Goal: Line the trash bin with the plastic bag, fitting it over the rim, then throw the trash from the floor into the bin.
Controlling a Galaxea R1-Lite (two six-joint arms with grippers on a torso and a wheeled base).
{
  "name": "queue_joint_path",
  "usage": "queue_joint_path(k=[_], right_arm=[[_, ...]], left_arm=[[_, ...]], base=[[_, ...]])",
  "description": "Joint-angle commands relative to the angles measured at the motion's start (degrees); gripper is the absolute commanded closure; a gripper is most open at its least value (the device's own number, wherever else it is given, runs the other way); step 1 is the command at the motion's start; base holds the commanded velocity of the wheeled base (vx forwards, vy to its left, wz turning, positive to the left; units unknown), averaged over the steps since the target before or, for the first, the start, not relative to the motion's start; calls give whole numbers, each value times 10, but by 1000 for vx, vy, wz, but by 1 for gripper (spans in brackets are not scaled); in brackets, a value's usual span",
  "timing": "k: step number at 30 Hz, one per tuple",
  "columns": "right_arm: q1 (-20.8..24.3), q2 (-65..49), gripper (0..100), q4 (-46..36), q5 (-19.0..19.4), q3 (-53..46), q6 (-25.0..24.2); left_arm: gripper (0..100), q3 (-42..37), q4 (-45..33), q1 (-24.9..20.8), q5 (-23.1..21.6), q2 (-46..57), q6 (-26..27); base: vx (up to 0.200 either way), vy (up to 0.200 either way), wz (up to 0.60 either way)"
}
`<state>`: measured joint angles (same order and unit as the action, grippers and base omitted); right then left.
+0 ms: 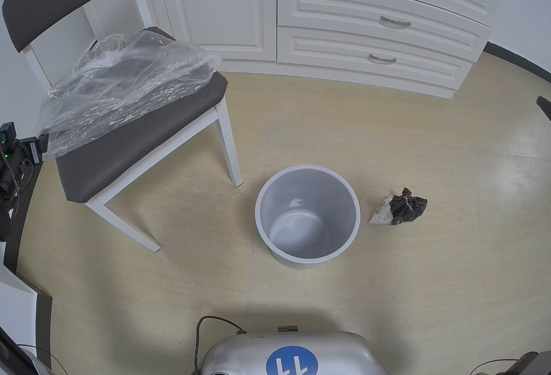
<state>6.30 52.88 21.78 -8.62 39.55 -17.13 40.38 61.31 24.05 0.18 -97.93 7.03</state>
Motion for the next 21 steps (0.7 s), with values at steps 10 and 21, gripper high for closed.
queue_joint_path(k=[10,21], right_arm=[[0,-8,0,0,0,0,1],[0,-8,0,0,0,1,2]], left_arm=[[0,-24,18,-4,-19,-4,-18],[100,-24,18,-4,-28,-4,-18]], base=[[0,0,0],[0,0,0]])
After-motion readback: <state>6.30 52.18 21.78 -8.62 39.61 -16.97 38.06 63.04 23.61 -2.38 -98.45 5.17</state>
